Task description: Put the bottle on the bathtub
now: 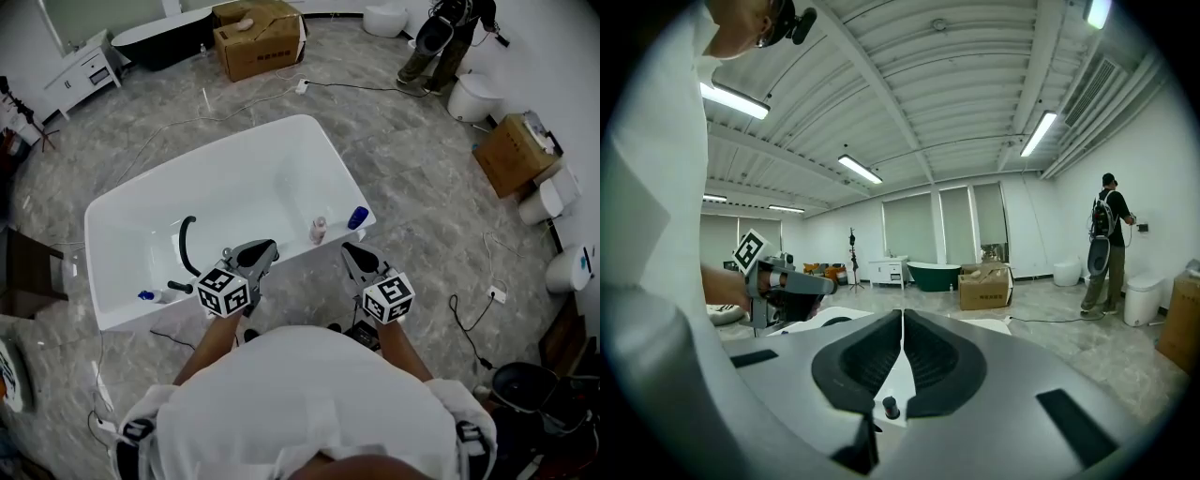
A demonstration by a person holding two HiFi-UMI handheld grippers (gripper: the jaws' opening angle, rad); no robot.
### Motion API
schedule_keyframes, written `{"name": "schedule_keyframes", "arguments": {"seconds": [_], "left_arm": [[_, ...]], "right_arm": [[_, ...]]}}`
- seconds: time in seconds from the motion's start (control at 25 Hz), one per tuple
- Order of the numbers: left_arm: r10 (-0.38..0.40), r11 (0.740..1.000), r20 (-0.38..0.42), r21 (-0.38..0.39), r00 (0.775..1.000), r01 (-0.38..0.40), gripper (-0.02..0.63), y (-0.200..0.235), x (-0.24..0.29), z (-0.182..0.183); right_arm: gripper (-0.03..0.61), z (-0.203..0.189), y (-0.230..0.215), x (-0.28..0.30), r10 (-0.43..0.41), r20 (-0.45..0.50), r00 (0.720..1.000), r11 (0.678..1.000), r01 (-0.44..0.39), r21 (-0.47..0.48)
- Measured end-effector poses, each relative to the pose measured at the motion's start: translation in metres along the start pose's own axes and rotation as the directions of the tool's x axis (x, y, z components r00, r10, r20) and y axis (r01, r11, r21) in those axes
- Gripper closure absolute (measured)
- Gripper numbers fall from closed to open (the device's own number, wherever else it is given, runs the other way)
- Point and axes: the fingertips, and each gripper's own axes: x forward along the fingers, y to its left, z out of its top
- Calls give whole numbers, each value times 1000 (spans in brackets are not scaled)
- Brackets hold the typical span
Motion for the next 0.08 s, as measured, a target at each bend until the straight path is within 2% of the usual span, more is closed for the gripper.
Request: {"name": "schedule_keyframes", "arguments": {"seconds": [0.08], "left_arm": [[-13,1000,-1,-6,1000,13,595,-3,8,0]], "right_arm": [[561,-3,-4,-2,5,-9,1000,1000,-5,5]]}}
